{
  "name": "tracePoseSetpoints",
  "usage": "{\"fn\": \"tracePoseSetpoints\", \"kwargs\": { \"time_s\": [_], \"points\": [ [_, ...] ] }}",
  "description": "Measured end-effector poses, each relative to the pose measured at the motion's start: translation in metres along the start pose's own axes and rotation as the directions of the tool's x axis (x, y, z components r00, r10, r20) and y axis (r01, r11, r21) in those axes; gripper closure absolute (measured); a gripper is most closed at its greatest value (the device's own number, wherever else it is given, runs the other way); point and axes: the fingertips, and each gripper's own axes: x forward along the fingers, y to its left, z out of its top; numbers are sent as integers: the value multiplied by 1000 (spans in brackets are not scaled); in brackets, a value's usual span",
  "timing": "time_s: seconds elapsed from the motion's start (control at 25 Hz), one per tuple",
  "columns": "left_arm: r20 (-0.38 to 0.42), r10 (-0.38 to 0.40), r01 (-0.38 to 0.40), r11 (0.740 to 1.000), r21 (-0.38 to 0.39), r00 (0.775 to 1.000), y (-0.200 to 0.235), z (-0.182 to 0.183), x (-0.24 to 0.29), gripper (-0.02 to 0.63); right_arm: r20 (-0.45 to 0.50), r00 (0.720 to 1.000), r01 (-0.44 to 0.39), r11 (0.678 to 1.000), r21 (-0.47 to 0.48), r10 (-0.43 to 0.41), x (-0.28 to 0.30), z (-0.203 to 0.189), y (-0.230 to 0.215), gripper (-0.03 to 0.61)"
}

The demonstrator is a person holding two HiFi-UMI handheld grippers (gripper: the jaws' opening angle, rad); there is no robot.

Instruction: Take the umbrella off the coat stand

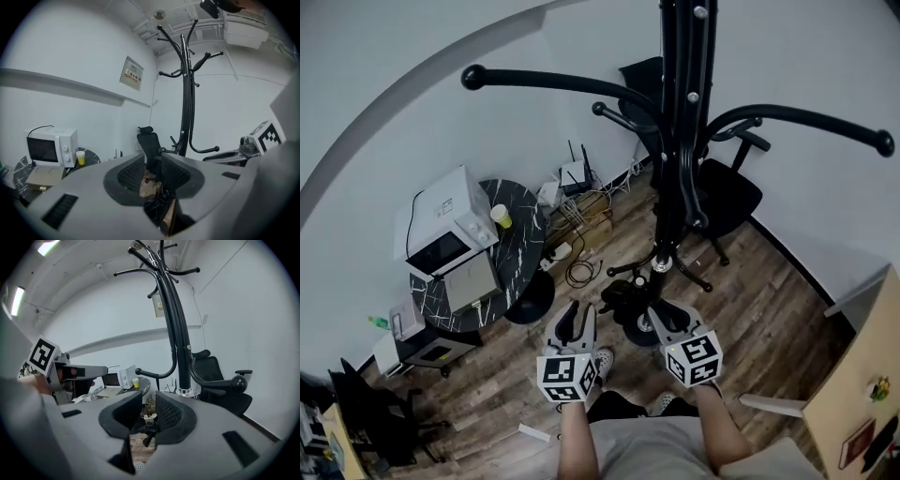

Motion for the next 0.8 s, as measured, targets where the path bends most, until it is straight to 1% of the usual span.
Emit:
{"fn": "tracePoseSetpoints", "kwargs": {
  "time_s": [0.12, 0.2, 0.28, 0.4, 0.52, 0.68, 0.8],
  "points": [
    [-5, -68, 68, 997, 26, 998, 20, 12, 33, 497, -15, 999, 52, 999, 11, -52, 22, -1, -6, 483],
    [-21, -129, 130, 991, 32, 991, 33, 18, 55, 497, -27, 995, 95, 995, 36, -94, 39, -3, -13, 483],
    [-35, -200, 201, 978, 46, 979, 43, 23, 74, 497, -33, 990, 136, 990, 46, -134, 57, 1, -18, 483],
    [-67, -293, 297, 953, 61, 954, 53, 19, 99, 497, -30, 983, 185, 982, 50, -183, 80, 10, -23, 483],
    [-100, -371, 379, 923, 67, 923, 51, 10, 124, 497, -27, 969, 245, 968, 61, -244, 89, 15, -30, 483],
    [-124, -480, 491, 866, 88, 868, 34, 2, 151, 497, -16, 951, 308, 949, 71, -307, 93, 16, -32, 483],
    [-152, -541, 558, 822, 113, 827, 22, -7, 162, 497, -11, 936, 353, 933, 72, -353, 92, 15, -31, 486]
  ]
}}
